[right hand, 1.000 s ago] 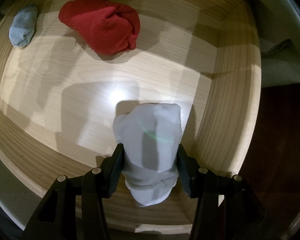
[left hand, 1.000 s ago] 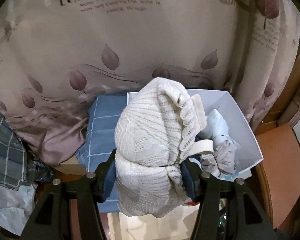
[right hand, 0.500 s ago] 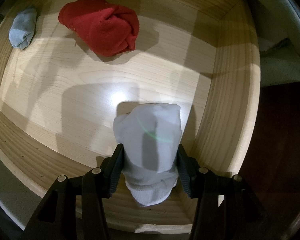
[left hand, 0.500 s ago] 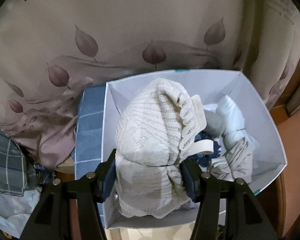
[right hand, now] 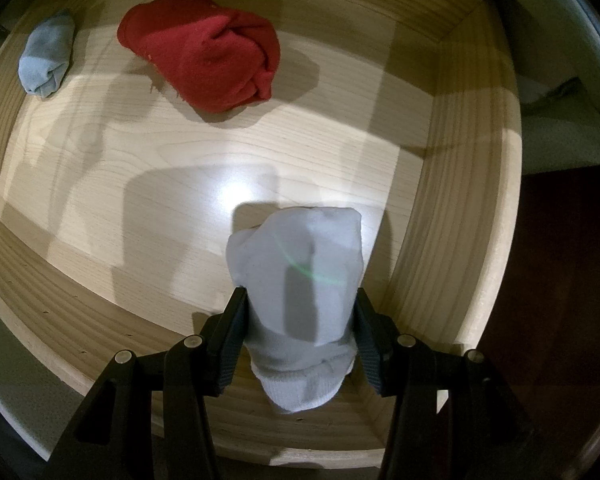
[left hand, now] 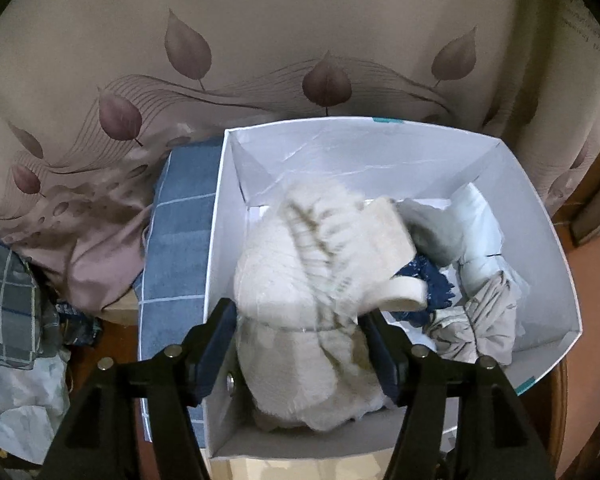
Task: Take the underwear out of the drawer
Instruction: 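Lower the cream knit bundle into the box and open the left tool, then move the open left tool back over the drawer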
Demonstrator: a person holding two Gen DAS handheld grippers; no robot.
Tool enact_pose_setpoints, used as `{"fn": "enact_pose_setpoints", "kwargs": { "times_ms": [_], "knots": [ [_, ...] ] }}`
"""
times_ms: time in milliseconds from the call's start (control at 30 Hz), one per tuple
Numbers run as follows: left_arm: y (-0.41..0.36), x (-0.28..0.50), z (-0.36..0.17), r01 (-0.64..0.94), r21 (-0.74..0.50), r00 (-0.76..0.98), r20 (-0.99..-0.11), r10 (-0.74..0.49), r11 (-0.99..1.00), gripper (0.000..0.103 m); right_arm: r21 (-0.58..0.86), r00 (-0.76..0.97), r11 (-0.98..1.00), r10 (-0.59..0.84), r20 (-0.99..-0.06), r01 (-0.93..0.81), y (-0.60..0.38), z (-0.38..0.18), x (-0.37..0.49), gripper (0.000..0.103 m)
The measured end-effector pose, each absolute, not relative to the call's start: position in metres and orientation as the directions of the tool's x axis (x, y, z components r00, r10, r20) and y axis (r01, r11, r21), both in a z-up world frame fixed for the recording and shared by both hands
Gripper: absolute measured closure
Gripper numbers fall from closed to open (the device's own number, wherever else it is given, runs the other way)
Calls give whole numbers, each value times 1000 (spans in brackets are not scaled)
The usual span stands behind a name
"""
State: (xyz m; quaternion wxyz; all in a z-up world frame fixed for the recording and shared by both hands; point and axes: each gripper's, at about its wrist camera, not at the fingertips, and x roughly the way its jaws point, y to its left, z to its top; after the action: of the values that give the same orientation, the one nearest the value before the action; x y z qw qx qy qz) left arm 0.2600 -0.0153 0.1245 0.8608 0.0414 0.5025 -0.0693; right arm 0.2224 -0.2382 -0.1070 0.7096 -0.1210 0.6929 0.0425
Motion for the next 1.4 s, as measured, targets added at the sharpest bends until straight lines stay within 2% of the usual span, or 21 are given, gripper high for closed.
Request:
{"fn": "enact_pose_setpoints", "kwargs": {
  "times_ms": [200,433,633,933,1167,1400],
  "knots": [
    [-9,252,153,167,-59,514,-847,-138,984,36,-115,35,967,-110,-993,-227,-238,-107,223,55],
    [-1,215,185,203,-22,556,-820,-134,979,36,-119,31,966,-115,-993,-228,-237,-107,222,55],
    [12,178,184,238,65,540,-838,-76,969,36,-125,23,964,-124,-992,-233,-237,-107,223,55],
    [41,128,127,216,88,460,-888,-22,972,36,-134,15,963,-134,-991,-236,-239,-105,224,55],
    [55,107,65,108,34,401,-916,-13,994,36,-135,14,963,-136,-991,-233,-238,-101,225,55],
    [57,95,1,33,76,357,-932,59,997,36,-134,17,966,-133,-991,-223,-243,-95,226,55]
  ]
}}
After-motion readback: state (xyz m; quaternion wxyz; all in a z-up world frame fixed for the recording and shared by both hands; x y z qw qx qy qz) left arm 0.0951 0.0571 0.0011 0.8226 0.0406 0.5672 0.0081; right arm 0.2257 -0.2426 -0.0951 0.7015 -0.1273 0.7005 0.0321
